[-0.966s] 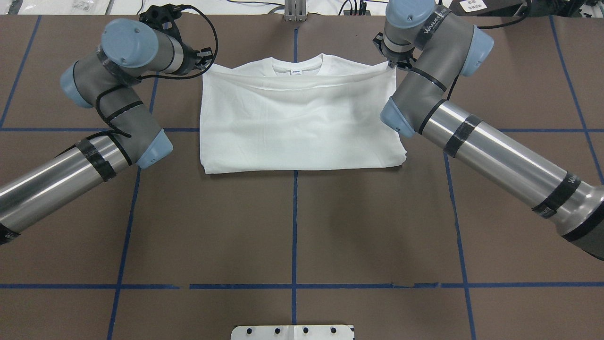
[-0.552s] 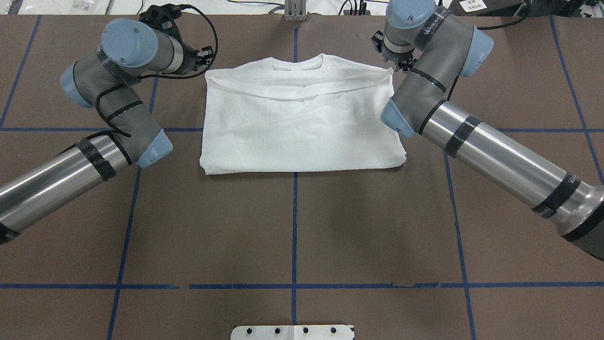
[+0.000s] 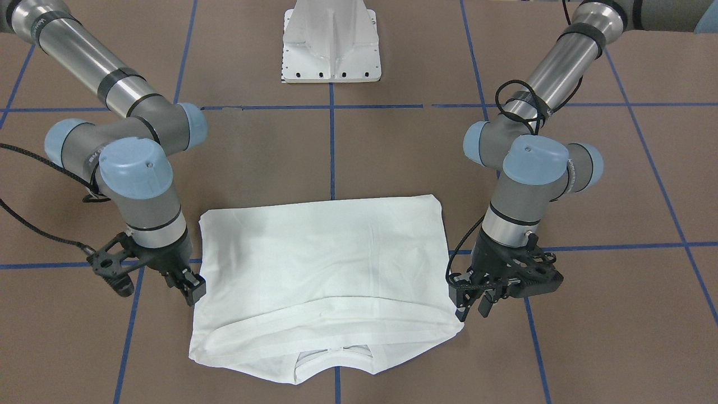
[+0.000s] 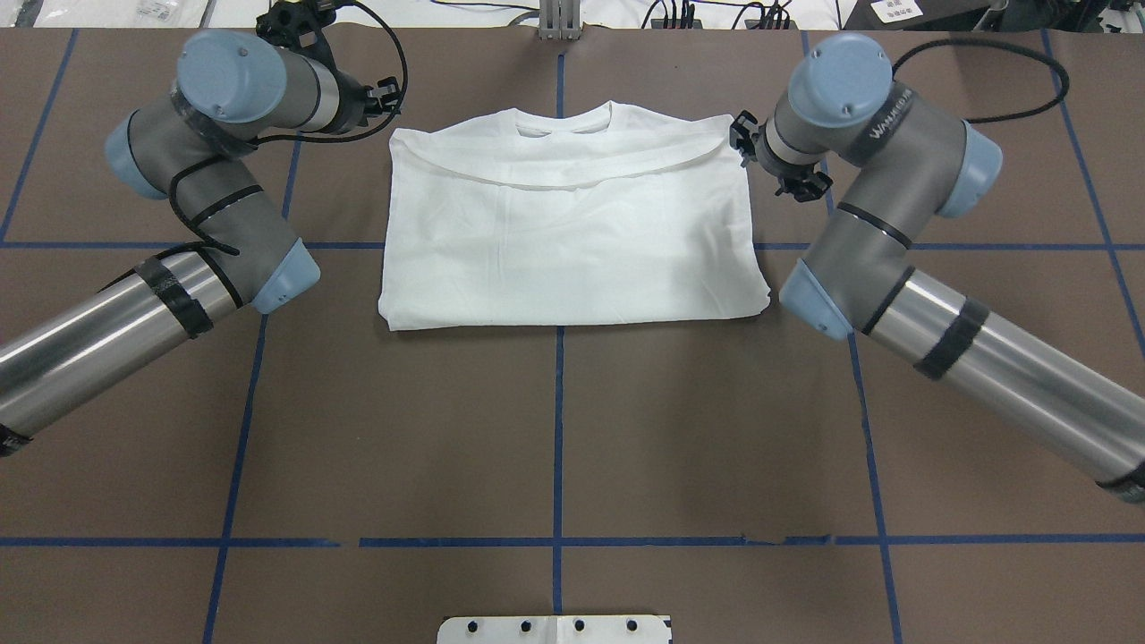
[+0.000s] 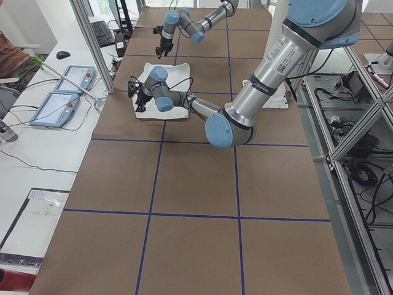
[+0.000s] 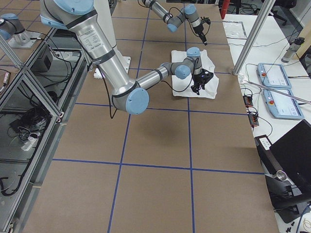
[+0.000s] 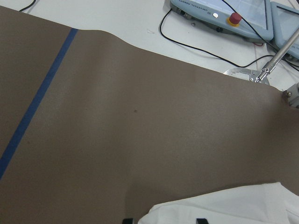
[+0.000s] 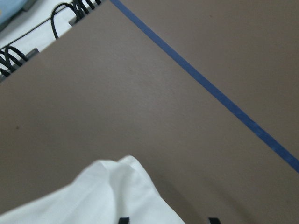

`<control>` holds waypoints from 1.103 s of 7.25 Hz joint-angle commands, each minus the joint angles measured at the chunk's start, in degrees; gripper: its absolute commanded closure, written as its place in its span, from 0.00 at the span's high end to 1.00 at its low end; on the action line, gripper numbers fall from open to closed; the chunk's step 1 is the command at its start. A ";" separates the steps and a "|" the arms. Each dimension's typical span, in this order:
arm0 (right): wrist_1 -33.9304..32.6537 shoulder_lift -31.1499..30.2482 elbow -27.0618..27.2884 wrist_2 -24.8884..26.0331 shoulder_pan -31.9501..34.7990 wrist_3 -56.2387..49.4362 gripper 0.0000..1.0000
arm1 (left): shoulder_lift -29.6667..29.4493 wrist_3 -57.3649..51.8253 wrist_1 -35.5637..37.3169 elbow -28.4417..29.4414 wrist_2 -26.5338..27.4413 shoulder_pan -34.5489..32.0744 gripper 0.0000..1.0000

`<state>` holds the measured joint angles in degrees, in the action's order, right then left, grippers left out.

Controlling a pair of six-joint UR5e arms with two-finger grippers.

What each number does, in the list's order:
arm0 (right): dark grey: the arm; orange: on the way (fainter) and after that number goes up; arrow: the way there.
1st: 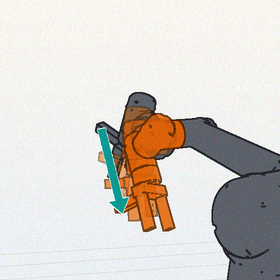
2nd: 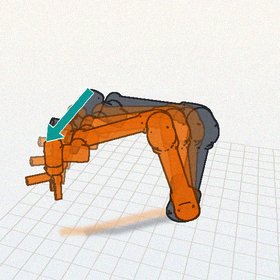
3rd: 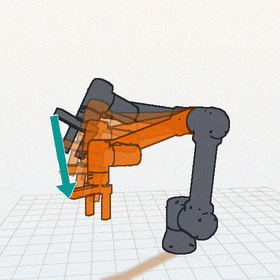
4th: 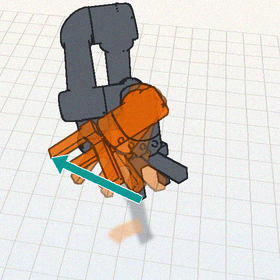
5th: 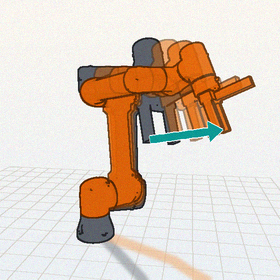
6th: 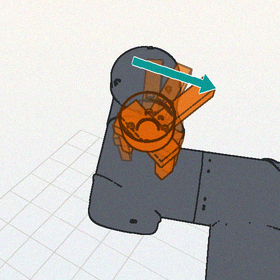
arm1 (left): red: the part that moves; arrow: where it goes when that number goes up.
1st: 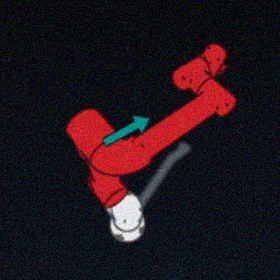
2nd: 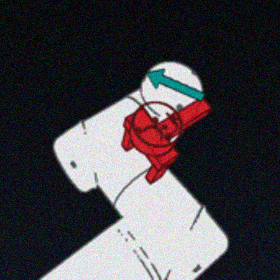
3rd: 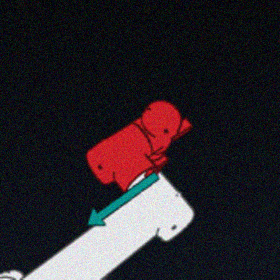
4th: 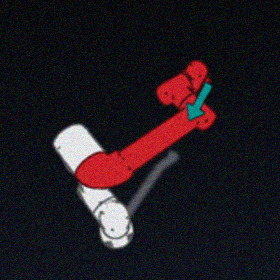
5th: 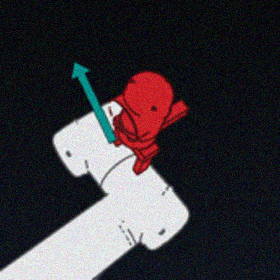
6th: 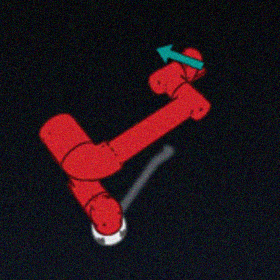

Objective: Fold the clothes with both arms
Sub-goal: 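Lower the right gripper to the folded shirt corner nearest it and grasp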

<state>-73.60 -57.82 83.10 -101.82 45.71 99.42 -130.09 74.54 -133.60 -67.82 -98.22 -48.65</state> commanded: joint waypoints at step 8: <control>0.03 -11.18 12.27 3.03 -10.38 13.17 0.60 | 0.19 -0.01 0.18 -0.56 -0.13 -0.04 0.54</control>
<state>-73.56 -69.22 96.24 -98.86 35.41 112.24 -129.90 74.47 -133.59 -68.29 -98.35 -48.69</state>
